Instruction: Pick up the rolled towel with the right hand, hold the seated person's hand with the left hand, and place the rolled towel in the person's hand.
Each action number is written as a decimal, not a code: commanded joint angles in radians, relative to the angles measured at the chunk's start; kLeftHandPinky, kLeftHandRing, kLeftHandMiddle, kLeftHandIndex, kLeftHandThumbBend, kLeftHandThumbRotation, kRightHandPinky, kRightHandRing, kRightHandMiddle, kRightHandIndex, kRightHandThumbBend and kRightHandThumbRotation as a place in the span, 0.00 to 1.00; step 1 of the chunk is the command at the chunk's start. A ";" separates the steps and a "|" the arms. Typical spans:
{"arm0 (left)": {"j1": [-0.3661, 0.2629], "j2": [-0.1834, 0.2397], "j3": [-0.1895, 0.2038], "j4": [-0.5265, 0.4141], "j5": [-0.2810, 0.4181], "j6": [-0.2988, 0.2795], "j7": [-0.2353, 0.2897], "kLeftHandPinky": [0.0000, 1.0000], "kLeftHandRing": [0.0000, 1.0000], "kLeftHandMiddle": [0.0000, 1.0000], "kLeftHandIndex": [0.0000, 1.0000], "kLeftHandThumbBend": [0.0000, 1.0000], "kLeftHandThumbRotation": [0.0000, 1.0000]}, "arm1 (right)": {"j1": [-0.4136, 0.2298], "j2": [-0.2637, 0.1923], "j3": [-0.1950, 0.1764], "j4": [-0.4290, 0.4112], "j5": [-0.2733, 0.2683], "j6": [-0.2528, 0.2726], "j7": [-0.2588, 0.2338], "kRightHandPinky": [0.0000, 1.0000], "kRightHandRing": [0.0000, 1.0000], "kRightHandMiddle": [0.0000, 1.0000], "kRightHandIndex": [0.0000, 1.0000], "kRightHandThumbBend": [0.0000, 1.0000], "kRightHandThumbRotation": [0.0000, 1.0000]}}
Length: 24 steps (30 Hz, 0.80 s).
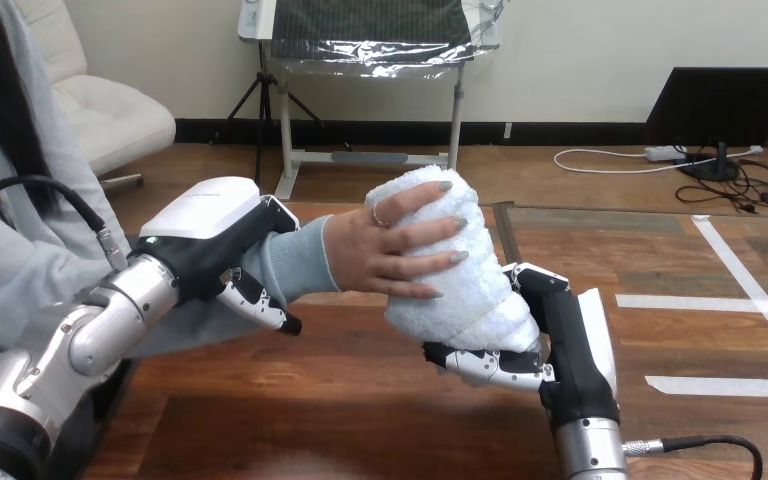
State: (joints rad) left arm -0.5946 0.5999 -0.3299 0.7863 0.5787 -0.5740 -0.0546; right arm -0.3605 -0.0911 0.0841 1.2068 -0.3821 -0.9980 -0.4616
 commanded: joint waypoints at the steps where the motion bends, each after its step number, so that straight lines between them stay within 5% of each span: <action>1: -0.100 -0.038 0.037 -0.075 -0.036 -0.017 0.025 0.20 0.25 0.31 0.33 0.87 0.00 | -0.077 0.021 0.047 -0.015 -0.029 0.001 0.026 0.25 0.30 0.39 0.42 0.76 0.00; 12: -0.090 -0.037 0.045 -0.070 -0.035 -0.020 0.030 0.23 0.28 0.35 0.36 0.89 0.00 | -0.080 0.017 0.040 -0.017 -0.021 0.008 0.025 0.27 0.31 0.40 0.42 0.77 0.00; 24: -0.068 -0.033 0.053 -0.086 -0.026 -0.007 0.034 0.38 0.44 0.49 0.50 0.93 0.07 | -0.083 0.010 0.033 -0.010 -0.001 0.030 0.062 0.35 0.40 0.46 0.48 0.83 0.00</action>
State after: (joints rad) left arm -0.5946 0.5846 -0.3097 0.7806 0.5774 -0.5745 -0.0508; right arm -0.3638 -0.0903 0.0837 1.2068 -0.3748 -0.9839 -0.4559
